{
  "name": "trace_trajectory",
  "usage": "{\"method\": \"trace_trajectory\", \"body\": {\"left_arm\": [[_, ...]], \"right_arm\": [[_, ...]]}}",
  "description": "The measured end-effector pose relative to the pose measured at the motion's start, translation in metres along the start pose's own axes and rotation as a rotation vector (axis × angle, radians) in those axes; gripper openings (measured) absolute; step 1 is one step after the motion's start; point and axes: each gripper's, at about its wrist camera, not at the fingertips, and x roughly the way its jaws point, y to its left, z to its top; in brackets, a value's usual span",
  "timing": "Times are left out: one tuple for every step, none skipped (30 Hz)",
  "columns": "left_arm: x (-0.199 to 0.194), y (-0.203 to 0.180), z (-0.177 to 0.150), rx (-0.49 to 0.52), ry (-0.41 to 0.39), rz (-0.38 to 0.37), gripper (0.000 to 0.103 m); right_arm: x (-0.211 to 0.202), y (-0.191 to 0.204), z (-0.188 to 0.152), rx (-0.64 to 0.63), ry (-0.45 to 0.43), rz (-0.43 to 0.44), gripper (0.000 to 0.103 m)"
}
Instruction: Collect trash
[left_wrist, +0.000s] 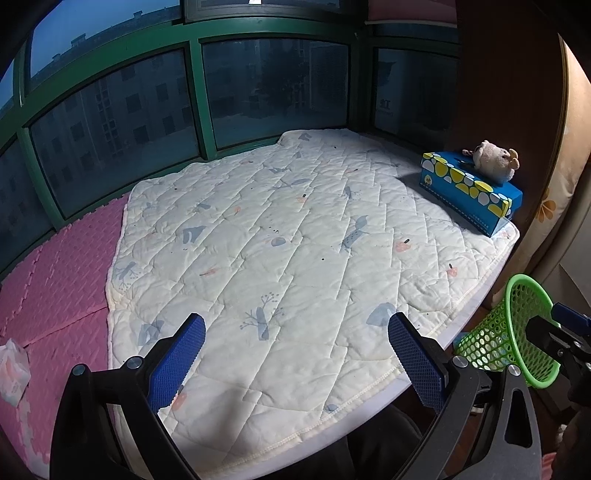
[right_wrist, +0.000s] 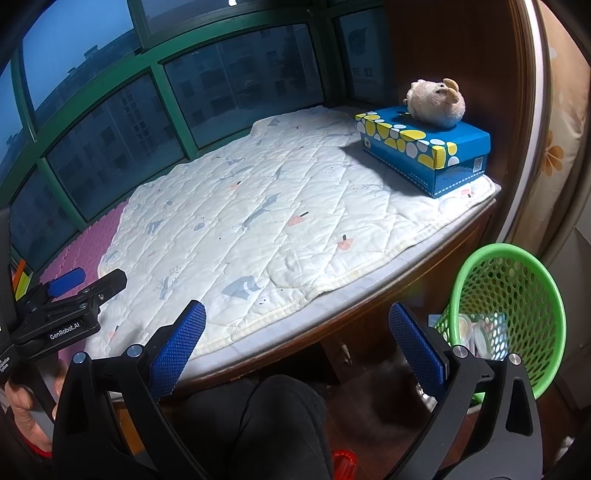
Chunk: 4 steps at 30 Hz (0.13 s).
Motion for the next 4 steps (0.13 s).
{"method": "trace_trajectory", "body": {"left_arm": [[0.0000,0.0001,0.0000,-0.001,0.001,0.000,0.096],[0.0003,0.0004,0.0002,-0.004,0.002,-0.002,0.096],[0.0002,0.0008,0.0004,-0.006,0.003,-0.002,0.096],[0.0001,0.0013,0.0005,-0.009,0.003,0.001,0.096]], "right_arm": [[0.0001,0.0000,0.0001,0.000,0.000,-0.001,0.098],[0.0001,-0.0001,0.0002,0.000,0.000,0.000,0.098],[0.0000,-0.0001,0.0001,-0.002,-0.001,0.002,0.098],[0.0002,-0.0001,-0.0001,-0.002,-0.001,0.000,0.098]]}}
